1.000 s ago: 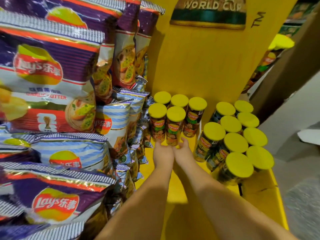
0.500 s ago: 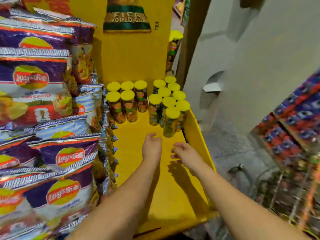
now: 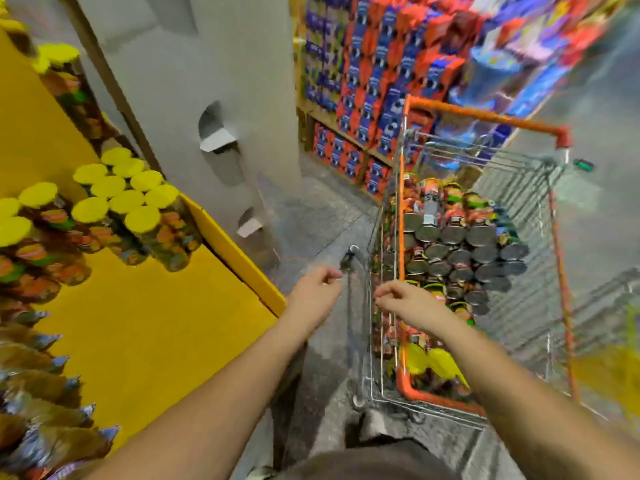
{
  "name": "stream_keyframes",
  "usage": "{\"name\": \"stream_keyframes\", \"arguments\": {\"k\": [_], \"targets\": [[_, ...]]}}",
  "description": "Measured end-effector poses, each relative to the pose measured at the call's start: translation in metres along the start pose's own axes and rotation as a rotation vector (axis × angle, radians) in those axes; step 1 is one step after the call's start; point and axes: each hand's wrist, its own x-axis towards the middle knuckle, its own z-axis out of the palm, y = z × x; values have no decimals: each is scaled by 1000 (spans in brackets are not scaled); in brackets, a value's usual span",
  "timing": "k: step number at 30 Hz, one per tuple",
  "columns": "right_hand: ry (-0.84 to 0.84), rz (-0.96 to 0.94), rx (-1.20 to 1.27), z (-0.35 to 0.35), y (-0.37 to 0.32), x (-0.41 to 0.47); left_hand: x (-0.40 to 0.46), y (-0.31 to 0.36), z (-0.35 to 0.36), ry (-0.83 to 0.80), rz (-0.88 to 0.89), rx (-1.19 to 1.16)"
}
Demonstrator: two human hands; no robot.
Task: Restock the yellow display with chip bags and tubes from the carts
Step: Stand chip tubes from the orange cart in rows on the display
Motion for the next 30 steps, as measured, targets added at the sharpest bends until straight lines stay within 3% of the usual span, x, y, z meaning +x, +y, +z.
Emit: {"name": "stream_keyframes", "arguments": {"k": [5,10,13,18,26,30], "targets": [[60,179,-28,-58,123,-19,1,40,119,-338,144,246],[-49,325,-295,-71,223,-18,10,37,216,-564,158,609],[-197,277,-489,-63,257,-13,21,17,249,-615,98,841],[-261,68,-547,-36,268,5,28,-10,276,-717,-31,1229],[-323,113,-590,6,260,31,40,-50,302,-762,-181,1380],[-293,144,-599,9,260,32,45,-55,307,-742,-99,1396]]}}
